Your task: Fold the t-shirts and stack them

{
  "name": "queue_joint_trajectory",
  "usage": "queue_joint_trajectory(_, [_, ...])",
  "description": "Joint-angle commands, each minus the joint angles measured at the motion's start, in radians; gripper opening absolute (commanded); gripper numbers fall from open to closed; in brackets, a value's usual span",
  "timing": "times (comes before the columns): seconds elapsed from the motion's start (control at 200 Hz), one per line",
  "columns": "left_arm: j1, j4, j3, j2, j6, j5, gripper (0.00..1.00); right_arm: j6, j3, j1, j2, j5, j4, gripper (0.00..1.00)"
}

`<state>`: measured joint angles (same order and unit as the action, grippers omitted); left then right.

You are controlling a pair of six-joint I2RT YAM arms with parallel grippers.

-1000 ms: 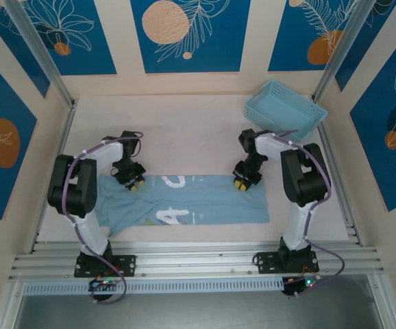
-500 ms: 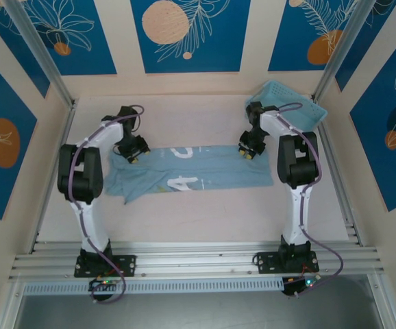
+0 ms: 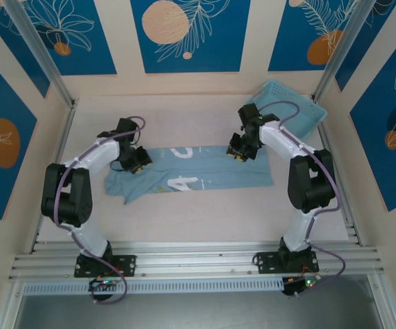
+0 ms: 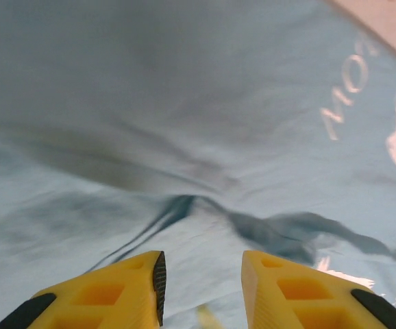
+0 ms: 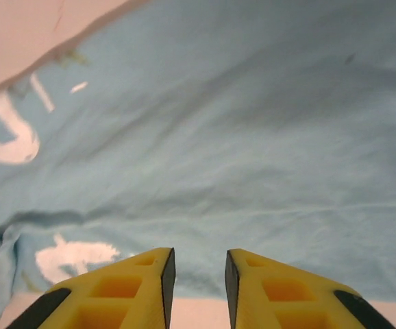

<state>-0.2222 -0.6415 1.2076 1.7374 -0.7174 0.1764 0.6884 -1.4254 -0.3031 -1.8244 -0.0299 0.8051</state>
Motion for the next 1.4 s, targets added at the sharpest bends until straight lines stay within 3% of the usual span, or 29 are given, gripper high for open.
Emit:
queue_joint_trajectory(0.0, [-0.005,0.065,0.033,0.078,0.067,0.011,0.36,-0.054,0.043,-0.029,0.091,-0.154,-0.106,0.35])
queue_joint_trajectory(0.295, [-0.02,0.059,0.022,0.145,0.187,0.006,0.32,-0.004,0.085,-0.027,0.188,-0.203,-0.121,0.37])
queue_joint_trajectory(0.585, [-0.052,0.051,-0.019,0.071,0.169,-0.003,0.24,0.006,0.09,-0.024,0.176,-0.194,-0.112,0.37])
queue_joint_trajectory(0.91, [-0.078,0.014,-0.037,0.026,0.14,-0.001,0.0,0.014,0.077,-0.024,0.158,-0.192,-0.109,0.37])
queue_joint_trajectory(1.395, [-0.178,-0.115,-0.082,-0.053,0.043,0.059,0.0,0.017,0.111,0.005,0.185,-0.185,-0.095,0.36])
